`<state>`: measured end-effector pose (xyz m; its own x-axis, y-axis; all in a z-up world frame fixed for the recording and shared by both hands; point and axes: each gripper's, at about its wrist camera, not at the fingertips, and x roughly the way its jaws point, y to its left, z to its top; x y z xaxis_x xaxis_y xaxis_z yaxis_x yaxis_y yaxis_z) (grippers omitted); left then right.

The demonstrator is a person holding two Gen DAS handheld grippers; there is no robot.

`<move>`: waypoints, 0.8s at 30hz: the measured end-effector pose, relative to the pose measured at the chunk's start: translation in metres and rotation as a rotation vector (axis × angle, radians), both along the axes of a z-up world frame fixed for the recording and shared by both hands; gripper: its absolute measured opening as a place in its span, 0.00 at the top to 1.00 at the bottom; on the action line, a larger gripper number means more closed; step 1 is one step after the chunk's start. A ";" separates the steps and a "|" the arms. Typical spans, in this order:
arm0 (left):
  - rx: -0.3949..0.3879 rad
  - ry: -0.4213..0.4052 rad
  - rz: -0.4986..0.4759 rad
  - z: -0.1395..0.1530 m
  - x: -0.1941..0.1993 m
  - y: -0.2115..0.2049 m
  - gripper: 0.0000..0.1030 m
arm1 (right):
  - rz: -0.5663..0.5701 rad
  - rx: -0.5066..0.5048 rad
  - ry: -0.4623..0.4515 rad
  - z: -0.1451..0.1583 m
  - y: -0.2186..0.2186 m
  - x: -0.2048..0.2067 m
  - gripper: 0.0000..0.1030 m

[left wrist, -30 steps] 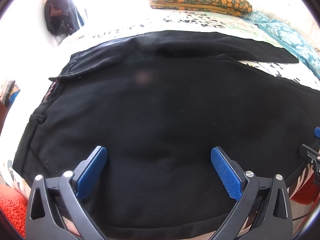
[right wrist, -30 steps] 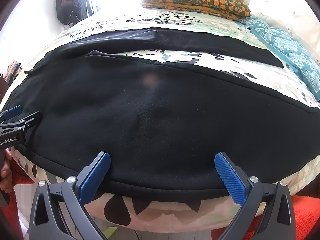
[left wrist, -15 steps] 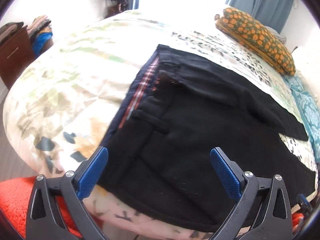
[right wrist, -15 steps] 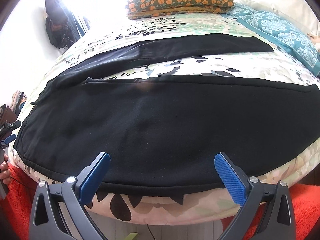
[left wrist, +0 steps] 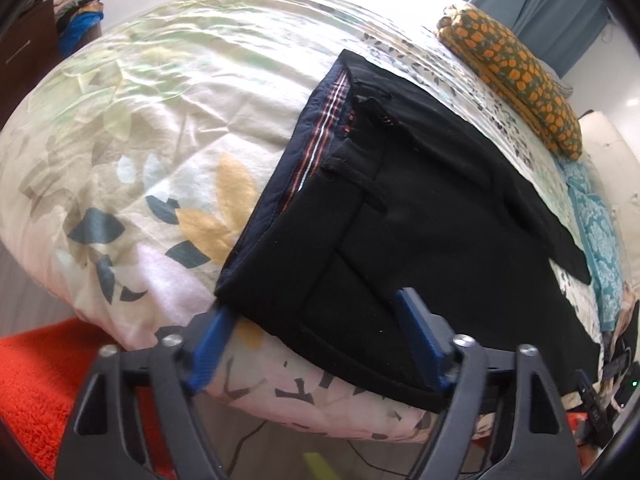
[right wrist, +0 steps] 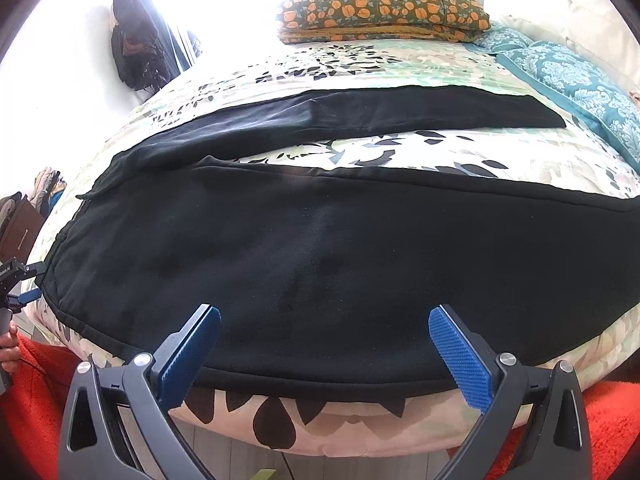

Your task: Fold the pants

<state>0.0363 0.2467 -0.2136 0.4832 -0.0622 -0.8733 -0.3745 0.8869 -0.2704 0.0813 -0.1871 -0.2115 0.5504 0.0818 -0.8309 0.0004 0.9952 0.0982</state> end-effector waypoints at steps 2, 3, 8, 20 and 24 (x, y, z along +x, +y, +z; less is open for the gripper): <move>0.027 0.012 0.040 -0.002 -0.002 0.005 0.62 | 0.015 -0.014 -0.004 0.000 0.005 0.000 0.00; 0.004 0.001 0.077 0.000 -0.006 0.012 0.68 | 0.020 -0.021 -0.008 0.000 0.007 -0.001 0.00; -0.067 -0.063 0.113 0.016 -0.018 0.022 0.87 | 0.042 -0.050 -0.032 0.004 0.013 -0.006 0.00; 0.110 0.064 0.169 0.015 -0.018 0.012 0.35 | 0.051 -0.043 0.017 -0.004 0.011 -0.002 0.00; 0.207 -0.032 0.192 0.052 -0.022 0.000 0.22 | 0.038 -0.019 0.010 -0.002 0.006 -0.004 0.00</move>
